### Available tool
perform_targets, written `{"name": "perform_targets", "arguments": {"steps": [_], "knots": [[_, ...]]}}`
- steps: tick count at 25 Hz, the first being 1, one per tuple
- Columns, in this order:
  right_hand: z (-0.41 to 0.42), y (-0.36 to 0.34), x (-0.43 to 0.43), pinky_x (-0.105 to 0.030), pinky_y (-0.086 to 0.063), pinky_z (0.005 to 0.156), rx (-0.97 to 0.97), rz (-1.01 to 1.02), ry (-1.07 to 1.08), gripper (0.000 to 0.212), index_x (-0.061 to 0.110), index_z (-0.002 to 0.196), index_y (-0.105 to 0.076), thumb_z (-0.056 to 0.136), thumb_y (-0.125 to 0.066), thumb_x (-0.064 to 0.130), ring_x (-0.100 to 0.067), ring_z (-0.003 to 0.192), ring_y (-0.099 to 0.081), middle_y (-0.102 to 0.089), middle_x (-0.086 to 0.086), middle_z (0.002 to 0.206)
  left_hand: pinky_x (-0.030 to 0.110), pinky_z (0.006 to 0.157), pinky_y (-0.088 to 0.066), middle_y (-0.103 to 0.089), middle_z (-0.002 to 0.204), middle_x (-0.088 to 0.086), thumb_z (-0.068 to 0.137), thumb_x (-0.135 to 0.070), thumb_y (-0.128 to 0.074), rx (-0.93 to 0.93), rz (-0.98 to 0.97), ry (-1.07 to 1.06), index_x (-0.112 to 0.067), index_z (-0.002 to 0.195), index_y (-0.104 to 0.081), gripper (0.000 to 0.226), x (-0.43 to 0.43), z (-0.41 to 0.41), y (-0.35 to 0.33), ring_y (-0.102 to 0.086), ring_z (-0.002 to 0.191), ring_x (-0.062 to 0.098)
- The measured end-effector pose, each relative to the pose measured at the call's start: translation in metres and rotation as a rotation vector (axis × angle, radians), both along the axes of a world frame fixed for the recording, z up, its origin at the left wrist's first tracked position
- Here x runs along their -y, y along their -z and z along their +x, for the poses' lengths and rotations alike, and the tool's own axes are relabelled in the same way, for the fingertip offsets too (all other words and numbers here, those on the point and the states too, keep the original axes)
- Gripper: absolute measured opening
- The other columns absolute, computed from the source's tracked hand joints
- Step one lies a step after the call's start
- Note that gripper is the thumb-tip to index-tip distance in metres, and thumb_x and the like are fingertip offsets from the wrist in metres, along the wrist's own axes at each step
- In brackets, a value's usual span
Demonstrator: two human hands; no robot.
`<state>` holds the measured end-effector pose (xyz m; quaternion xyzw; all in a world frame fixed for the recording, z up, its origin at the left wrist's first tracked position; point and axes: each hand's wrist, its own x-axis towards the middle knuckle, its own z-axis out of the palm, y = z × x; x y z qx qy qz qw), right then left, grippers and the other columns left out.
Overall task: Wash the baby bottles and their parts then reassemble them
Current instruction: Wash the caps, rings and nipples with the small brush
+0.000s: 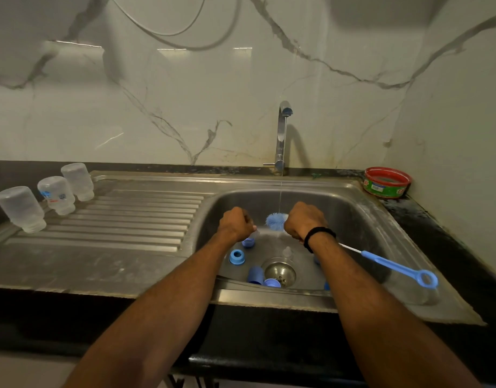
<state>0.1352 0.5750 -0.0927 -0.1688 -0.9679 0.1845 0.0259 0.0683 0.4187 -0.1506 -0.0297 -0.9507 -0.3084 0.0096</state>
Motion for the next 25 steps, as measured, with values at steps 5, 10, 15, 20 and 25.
{"name": "perform_targets", "arguments": {"steps": [5,10,15,20,25], "knots": [[0.003,0.002,0.007,-0.036,-0.052,0.084,-0.082,0.040,-0.043,0.036,0.008,0.122,-0.059,0.092,-0.067,0.026,-0.028,0.105,-0.063,-0.064,-0.012,0.117,0.029,0.084,-0.053,-0.073,0.100,0.004,0.089,-0.018,-0.074,-0.045,0.051,0.008,-0.015,0.093,-0.071,0.006,0.003,0.007,-0.003,-0.066,0.092,0.016],[0.006,0.003,0.025,-0.036,-0.052,0.078,-0.153,0.037,-0.119,0.033,0.008,0.117,-0.062,0.090,-0.068,0.026,-0.031,0.103,-0.064,-0.066,-0.013,0.114,0.029,0.082,-0.053,-0.073,0.098,0.006,0.089,-0.015,-0.073,-0.114,0.188,-0.060,-0.013,0.095,-0.071,0.006,0.014,0.019,-0.012,-0.067,0.090,0.017],[0.009,-0.013,0.041,-0.032,-0.048,0.067,-0.214,-0.016,-0.150,0.026,0.010,0.111,-0.069,0.094,-0.061,0.028,-0.031,0.094,-0.066,-0.069,-0.013,0.106,0.032,0.084,-0.053,-0.072,0.093,0.007,0.091,-0.015,-0.071,-0.273,0.254,-0.089,-0.009,0.103,-0.071,0.013,0.032,0.041,-0.038,-0.066,0.090,0.019],[0.019,-0.031,0.080,-0.028,-0.038,0.060,-0.366,-0.147,-0.179,0.030,0.008,0.096,-0.068,0.098,-0.055,0.036,-0.018,0.068,-0.051,-0.060,-0.005,0.080,0.028,0.084,-0.053,-0.069,0.092,0.000,0.090,-0.015,-0.073,-0.332,0.331,-0.181,-0.011,0.102,-0.070,0.013,0.079,0.057,-0.057,-0.063,0.088,0.013],[0.016,-0.039,0.143,-0.030,-0.039,0.066,-0.450,-0.219,-0.270,0.029,0.009,0.103,-0.072,0.097,-0.057,0.033,-0.033,0.086,-0.064,-0.070,-0.013,0.097,0.025,0.079,-0.049,-0.067,0.089,-0.002,0.089,-0.019,-0.075,-0.343,0.329,-0.268,-0.014,0.102,-0.071,0.015,0.143,0.072,-0.075,-0.062,0.085,0.012]]}}
